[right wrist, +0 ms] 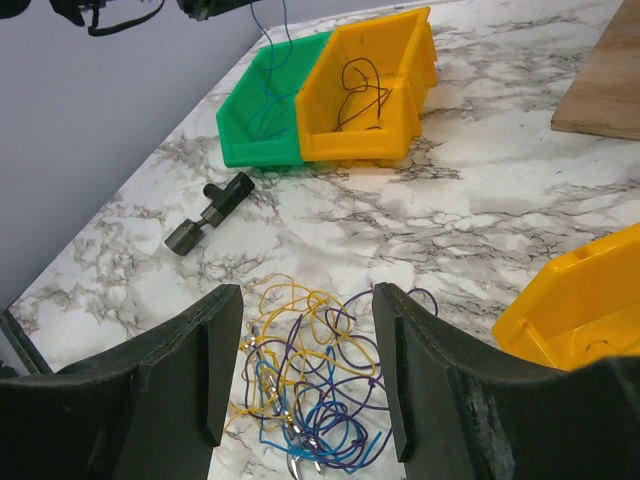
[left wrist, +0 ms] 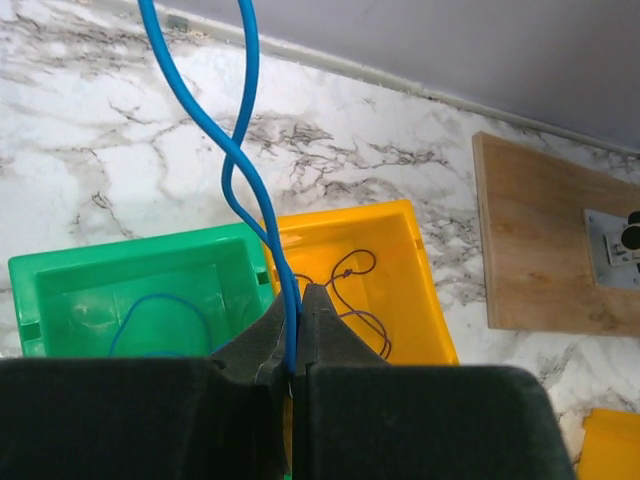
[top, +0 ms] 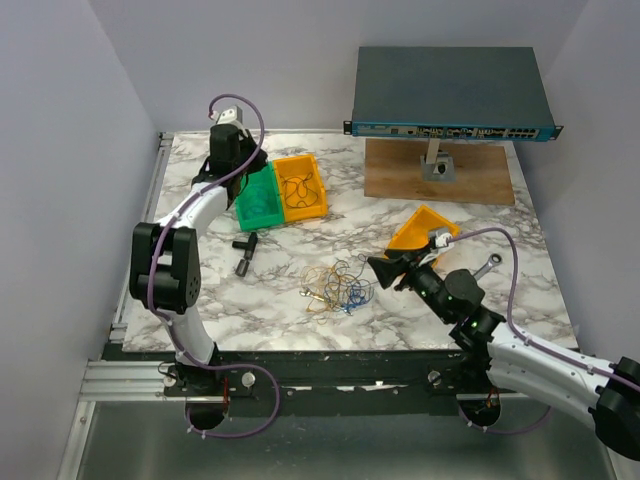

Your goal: Untangle the cables

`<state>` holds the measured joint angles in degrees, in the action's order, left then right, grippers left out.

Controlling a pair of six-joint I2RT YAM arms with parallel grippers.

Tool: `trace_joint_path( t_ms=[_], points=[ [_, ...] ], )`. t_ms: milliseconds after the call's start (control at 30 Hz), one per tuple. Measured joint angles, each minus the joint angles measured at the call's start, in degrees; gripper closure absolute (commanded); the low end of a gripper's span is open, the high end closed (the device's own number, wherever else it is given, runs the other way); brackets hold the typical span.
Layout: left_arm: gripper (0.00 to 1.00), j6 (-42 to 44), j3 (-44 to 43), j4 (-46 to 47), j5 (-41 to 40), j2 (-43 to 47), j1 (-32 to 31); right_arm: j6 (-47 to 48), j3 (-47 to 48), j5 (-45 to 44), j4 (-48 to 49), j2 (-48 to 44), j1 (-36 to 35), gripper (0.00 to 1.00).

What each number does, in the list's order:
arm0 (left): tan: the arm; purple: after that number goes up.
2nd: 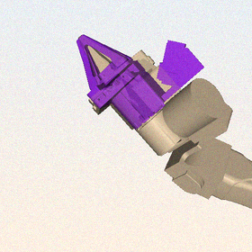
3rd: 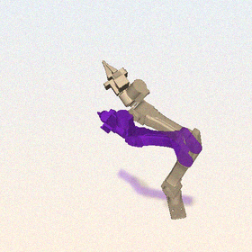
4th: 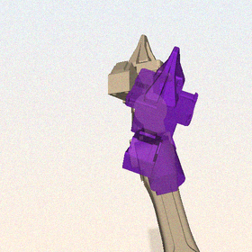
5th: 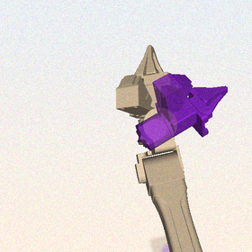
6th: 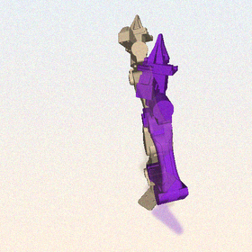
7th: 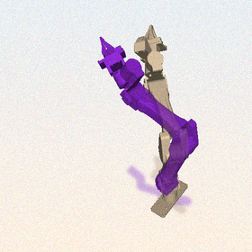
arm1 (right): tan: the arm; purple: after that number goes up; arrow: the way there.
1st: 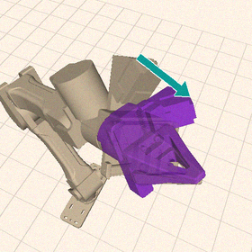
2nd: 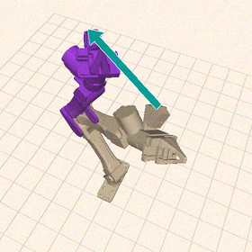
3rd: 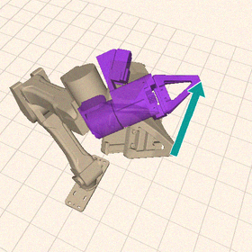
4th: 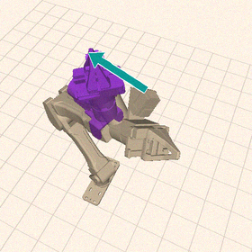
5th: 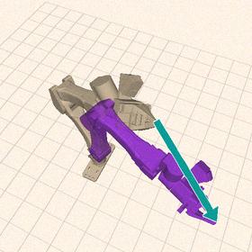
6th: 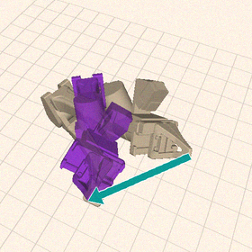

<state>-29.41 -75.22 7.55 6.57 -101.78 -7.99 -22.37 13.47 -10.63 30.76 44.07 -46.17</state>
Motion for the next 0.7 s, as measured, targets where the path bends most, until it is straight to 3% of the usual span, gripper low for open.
trace_joint_path(
  t_ms=[233,500,700],
  points=[
    [1.00,-1.51,3.23,1.03,-1.20,-1.27,0.00,0.00,-1.55,-0.02,0.24,-2.05,0.00,0.39],
    [1.00,-1.84,3.45,-9.51,-10.78,-0.87,-1.79,-0.04,-2.71,-0.02,0.96,-2.38,0.00,0.39],
    [1.00,-1.99,3.37,-14.23,-12.57,-1.31,-3.67,-0.07,-2.71,-0.02,1.29,-2.38,0.00,0.39]
  ],
)
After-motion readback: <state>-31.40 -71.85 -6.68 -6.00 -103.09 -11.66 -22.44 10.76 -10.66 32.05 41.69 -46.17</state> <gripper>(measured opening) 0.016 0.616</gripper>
